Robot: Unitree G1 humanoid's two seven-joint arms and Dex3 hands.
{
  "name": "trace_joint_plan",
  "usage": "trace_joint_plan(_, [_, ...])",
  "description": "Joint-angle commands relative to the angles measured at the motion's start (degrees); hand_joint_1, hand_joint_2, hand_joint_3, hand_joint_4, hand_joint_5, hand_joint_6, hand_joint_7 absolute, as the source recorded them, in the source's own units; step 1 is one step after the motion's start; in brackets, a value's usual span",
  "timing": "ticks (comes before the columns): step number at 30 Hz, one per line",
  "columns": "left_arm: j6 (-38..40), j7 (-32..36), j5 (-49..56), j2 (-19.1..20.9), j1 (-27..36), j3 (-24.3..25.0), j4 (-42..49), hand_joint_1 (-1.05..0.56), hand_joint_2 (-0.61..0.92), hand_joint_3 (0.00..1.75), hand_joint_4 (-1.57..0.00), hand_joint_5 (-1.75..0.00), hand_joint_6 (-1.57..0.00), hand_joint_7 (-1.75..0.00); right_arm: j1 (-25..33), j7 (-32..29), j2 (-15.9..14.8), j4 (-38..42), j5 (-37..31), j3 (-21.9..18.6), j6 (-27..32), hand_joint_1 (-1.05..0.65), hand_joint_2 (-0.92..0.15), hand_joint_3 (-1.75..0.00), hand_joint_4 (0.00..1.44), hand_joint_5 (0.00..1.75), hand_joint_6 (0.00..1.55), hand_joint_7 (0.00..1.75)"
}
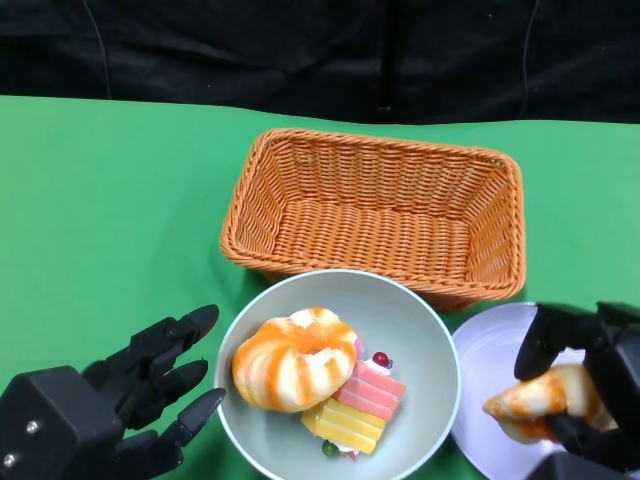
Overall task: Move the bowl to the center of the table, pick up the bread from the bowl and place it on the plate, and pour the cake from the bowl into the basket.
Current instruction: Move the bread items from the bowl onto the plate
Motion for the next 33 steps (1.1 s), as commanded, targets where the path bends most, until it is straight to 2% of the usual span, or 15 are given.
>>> trace_joint_plan(1, [-0.7,-0.8,0.0,0.7,0.2,0.3,-0.1,-0.71,0.92,0.57,-0.31,-0.13,-0.26,-0.01,-1.0,2.4,-1.3,0.1,-1.1,0.6,3.1,0.07,-0.41,-0.99,0.84,1.71,0.99,0.94])
trace_joint_plan(2, [-0.6,-0.8,-0.1,0.6,0.4,0.3,-0.2,-0.71,0.92,0.57,-0.31,-0.13,-0.26,-0.01,-1.8,5.7,-1.7,0.7,-2.3,1.3,5.6,0.06,-0.42,-0.98,0.84,1.71,1.0,0.91])
trace_joint_plan(3, [-0.6,-0.7,-0.1,0.6,0.5,0.3,-0.3,-0.71,0.92,0.57,-0.31,-0.13,-0.27,-0.01,-2.5,8.3,-2.0,1.0,-3.3,2.0,7.7,-0.02,-0.55,-0.72,0.62,1.29,0.76,0.63])
trace_joint_plan(4, [-0.4,-0.7,-0.1,0.6,0.6,0.3,-0.4,-0.71,0.92,0.57,-0.31,-0.13,-0.27,-0.01,-3.0,11.3,-1.7,1.2,-2.2,2.2,10.1,-0.09,-0.72,-0.39,0.5,0.83,0.59,0.31])
trace_joint_plan(5, [-0.3,-0.7,-0.2,0.6,0.7,0.3,-0.5,-0.71,0.92,0.57,-0.31,-0.13,-0.27,-0.01,-3.3,13.8,-1.3,1.2,-1.2,2.4,12.1,-0.15,-0.81,-0.22,0.36,0.58,0.41,0.16])
trace_joint_plan(7, [-0.1,-0.7,-0.2,0.7,0.8,0.4,-0.7,-0.71,0.92,0.56,-0.31,-0.13,-0.28,-0.01,-3.7,15.8,-1.2,1.1,-0.2,2.8,14.2,-0.27,-0.88,-0.06,0.19,0.34,0.17,0.03])
trace_joint_plan(8, [0.0,-0.6,-0.2,0.7,0.9,0.4,-0.8,-0.71,0.92,0.56,-0.31,-0.13,-0.28,-0.01,-3.8,16.0,-1.4,1.2,-0.4,3.0,14.7,-0.32,-0.88,-0.03,0.15,0.3,0.13,0.02])
trace_joint_plan(13, [0.0,-0.6,-0.2,0.7,1.0,0.5,-0.9,-0.7,0.92,0.56,-0.31,-0.13,-0.28,-0.01,-4.0,14.0,-1.9,1.6,-2.2,4.4,16.0,-0.41,-0.88,0.0,0.08,0.25,0.08,0.0])
trace_joint_plan(14, [-0.1,-0.7,-0.1,0.8,1.1,0.5,-0.9,-0.7,0.92,0.55,-0.31,-0.12,-0.28,-0.01,-3.7,11.3,-1.4,1.9,-4.1,5.1,16.2,-0.57,-0.91,-0.02,0.03,0.19,0.04,0.01])
trace_joint_plan(16, [-0.1,-0.7,0.0,1.0,1.2,0.5,-0.9,-0.7,0.92,0.55,-0.3,-0.12,-0.28,-0.01,-3.4,7.5,-0.8,2.4,-6.7,6.0,16.6,-0.69,-0.92,-0.06,0.01,0.15,0.03,0.01])
trace_joint_plan(23, [-0.4,-0.7,-0.3,0.8,1.4,0.3,-0.9,-0.7,0.92,0.55,-0.3,-0.12,-0.28,-0.01,-2.5,0.5,-0.2,0.9,-10.6,8.1,16.2,-0.74,-0.92,-0.16,0.01,0.07,0.02,0.01])
trace_joint_plan(27, [-0.3,-0.6,-0.5,0.6,1.3,0.2,-0.9,-0.71,0.92,0.54,-0.29,-0.11,-0.28,0.0,-0.8,-6.0,0.6,-2.3,-5.3,8.8,9.4,-0.65,-0.92,-0.14,0.14,0.17,0.1,0.05])
trace_joint_plan(30, [-0.2,-0.6,-0.5,0.6,1.2,0.1,-0.9,-0.71,0.92,0.54,-0.29,-0.11,-0.28,0.0,0.4,-6.7,1.8,-4.9,0.1,9.5,5.8,-0.58,-0.92,-0.11,0.18,0.25,0.1,0.06])
trace_joint_plan(32, [-0.1,-0.5,-0.5,0.6,1.1,0.0,-1.0,-0.71,0.92,0.54,-0.28,-0.11,-0.27,0.0,1.0,-5.9,2.8,-6.4,4.3,9.8,4.0,-0.52,-0.92,-0.09,0.04,0.58,0.1,0.07])
trace_joint_plan(33, [0.0,-0.5,-0.5,0.6,1.1,0.0,-1.0,-0.71,0.92,0.54,-0.28,-0.11,-0.27,0.0,1.1,-5.6,2.9,-6.7,5.3,9.8,3.5,-0.51,-0.92,-0.09,0.02,0.64,0.1,0.07])
